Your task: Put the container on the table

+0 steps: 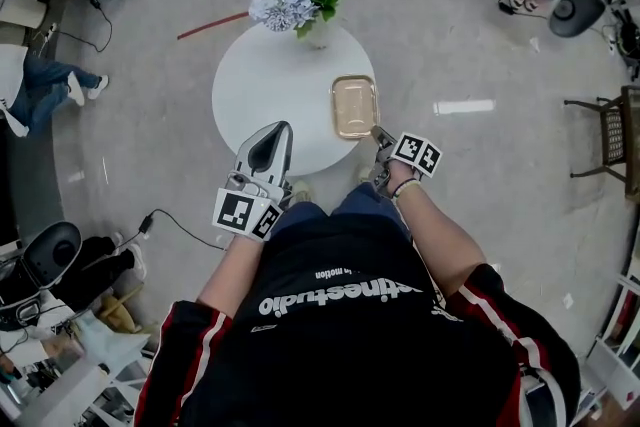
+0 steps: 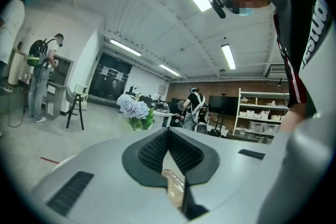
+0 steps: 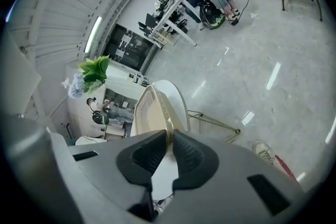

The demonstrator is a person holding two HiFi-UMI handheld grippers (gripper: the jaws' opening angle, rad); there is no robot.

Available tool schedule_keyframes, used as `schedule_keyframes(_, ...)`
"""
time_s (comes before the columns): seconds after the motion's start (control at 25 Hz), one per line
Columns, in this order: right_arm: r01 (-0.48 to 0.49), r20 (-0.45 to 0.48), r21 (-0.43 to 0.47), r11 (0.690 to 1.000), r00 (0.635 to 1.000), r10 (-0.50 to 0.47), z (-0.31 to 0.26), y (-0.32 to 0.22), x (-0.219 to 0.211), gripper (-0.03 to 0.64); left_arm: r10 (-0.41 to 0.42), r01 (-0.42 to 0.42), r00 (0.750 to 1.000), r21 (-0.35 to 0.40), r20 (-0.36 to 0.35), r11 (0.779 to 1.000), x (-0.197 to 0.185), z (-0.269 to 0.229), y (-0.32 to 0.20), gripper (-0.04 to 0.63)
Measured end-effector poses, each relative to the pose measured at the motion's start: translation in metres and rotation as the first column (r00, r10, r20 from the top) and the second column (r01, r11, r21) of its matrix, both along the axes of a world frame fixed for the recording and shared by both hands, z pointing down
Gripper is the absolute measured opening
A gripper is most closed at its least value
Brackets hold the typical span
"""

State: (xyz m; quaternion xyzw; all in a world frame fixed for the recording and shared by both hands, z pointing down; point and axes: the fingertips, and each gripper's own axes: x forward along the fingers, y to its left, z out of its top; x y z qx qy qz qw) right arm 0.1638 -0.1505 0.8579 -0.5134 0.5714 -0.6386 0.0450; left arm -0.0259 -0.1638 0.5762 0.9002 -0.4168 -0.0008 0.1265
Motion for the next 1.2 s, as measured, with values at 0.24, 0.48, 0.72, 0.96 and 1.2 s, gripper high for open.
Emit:
schedule_keyframes(0.24,-0.003,-0.007,-0.016,1.000,1.000,0.003,0.006,-0.004,-0.002,0.054,-0.006,0.006,1.000,-0.006,0.008,1.000,-0.002,0.001,0.001,0.023)
schedule_keyframes(0.48,-0.004,-0.018,-0.060,0.998,1.000,0.003,0.017,-0.004,-0.003,0.055,-0.010,0.010,1.000,-0.014,0.009,1.000,-0.002,0.003,-0.002,0.023)
schedule_keyframes(0.72,0.001,-0.021,-0.068,0.998,1.000,-0.003,0.019,-0.006,-0.008,0.061,-0.007,0.007,1.000,-0.009,0.010,1.000,-0.003,0.003,-0.004,0.023)
schedule_keyframes(0.96,0.044,-0.044,-0.062,0.997,0.998,-0.047,0.016,-0.003,-0.008,0.106,-0.007,0.007,1.000,-0.006,0.019,1.000,-0.003,-0.002,0.000,0.023)
schedule_keyframes(1.2,0.044,-0.049,-0.052,0.998,0.998,-0.047,0.012,0.002,-0.007,0.126,-0.016,0.016,1.000,0.000,0.014,1.000,-0.007,-0.006,0.002,0.023)
